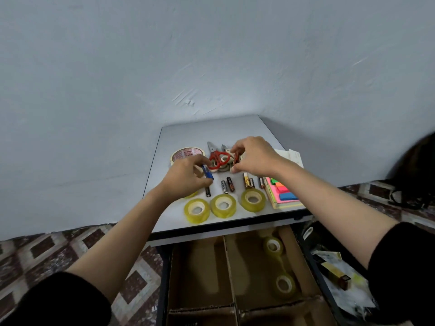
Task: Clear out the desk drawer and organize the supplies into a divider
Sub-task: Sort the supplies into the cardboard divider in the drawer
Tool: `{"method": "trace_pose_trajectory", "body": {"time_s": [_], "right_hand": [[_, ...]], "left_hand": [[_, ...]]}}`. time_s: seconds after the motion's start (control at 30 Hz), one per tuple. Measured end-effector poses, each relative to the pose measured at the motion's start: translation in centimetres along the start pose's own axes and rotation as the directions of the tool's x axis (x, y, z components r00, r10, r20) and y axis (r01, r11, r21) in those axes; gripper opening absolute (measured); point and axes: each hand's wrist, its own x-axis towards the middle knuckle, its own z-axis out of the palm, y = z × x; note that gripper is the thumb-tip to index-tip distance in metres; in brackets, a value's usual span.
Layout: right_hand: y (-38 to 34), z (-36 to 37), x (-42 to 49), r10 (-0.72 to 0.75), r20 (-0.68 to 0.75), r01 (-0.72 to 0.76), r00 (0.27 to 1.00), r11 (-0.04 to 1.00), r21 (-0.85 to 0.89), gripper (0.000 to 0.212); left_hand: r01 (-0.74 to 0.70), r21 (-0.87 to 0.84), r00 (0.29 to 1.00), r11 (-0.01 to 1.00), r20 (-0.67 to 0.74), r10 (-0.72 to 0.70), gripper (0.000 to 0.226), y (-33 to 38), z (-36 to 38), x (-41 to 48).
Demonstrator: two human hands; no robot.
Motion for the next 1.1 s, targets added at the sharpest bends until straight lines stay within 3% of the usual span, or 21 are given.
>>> {"method": "trace_pose_trajectory", "body": {"time_s": [0.1, 0.17, 0.2, 0.27, 0.37, 0.47, 0.57, 0.67, 0.8, 0.9, 0.97, 1.1], "right_hand": [[-1.3, -1.5, -3.3, 0.052, 0.052, -0.068, 0.997, 0.917, 0.392, 0.034], [-1.8, -2.1, -6.1, 0.028, 0.211, -0.175, 0.977, 0.670, 0.721, 0.027], [-1.8, -2.0, -7.6, -0.006, 0.289, -0.239, 0.957, 0.541, 0.806, 0.025], [-1.5, -1.4, -10.5, -0.057, 0.415, -0.365, 0.908, 0.380, 0.850, 0.025], [-0.6, 1.2, -14.6, -0.047, 0.544, -0.500, 0.837, 0.338, 0.798, 0.029], [0.5, 4.3, -17.3, 0.048, 0.598, -0.580, 0.800, 0.315, 0.751, 0.030], [1.6, 7.3, -18.8, 0.156, 0.611, -0.628, 0.776, 0.281, 0.726, 0.013], [2.4, 9.4, -19.3, 0.204, 0.611, -0.642, 0.765, 0.313, 0.700, 0.011], [3.1, 11.1, -19.1, 0.214, 0.615, -0.650, 0.759, 0.308, 0.695, 0.015], [3.8, 11.8, -18.8, 0.202, 0.612, -0.645, 0.764, 0.262, 0.718, 0.017], [4.2, 12.0, -18.6, 0.196, 0.606, -0.637, 0.771, 0.246, 0.730, 0.018], [4.8, 12.2, -18.0, 0.185, 0.577, -0.605, 0.796, 0.238, 0.759, 0.024]], "left_hand": [[0.082, -0.362, 0.995, 0.929, -0.023, -0.097, 0.025, 1.7, -1.5, -3.7], [0.156, -0.598, 0.987, 0.786, 0.055, -0.154, 0.024, 2.6, -1.8, -6.8], [0.203, -0.677, 0.979, 0.708, 0.125, -0.161, 0.025, 2.9, -1.7, -8.8], [0.333, -0.779, 0.942, 0.531, 0.304, -0.145, 0.029, 2.9, -0.8, -12.5], [0.531, -0.798, 0.847, 0.286, 0.505, -0.164, 0.028, 1.8, 1.8, -17.5], [0.601, -0.795, 0.790, 0.079, 0.575, -0.214, 0.017, 0.5, 4.4, -20.8], [0.607, -0.795, 0.749, -0.027, 0.583, -0.315, 0.019, 0.1, 6.6, -22.7], [0.642, -0.759, 0.730, 0.111, 0.560, -0.392, 0.005, -0.1, 8.2, -23.7], [0.603, -0.618, 0.797, 0.504, 0.452, -0.400, 0.034, -1.3, 9.5, -23.9], [0.495, -0.398, 0.861, 0.772, 0.344, -0.375, 0.056, -2.4, 10.2, -23.8], [0.410, -0.266, 0.899, 0.873, 0.280, -0.337, 0.051, -2.7, 10.6, -23.4], [0.207, -0.058, 0.950, 0.977, 0.250, -0.187, 0.034, -3.5, 11.1, -23.5]]}}
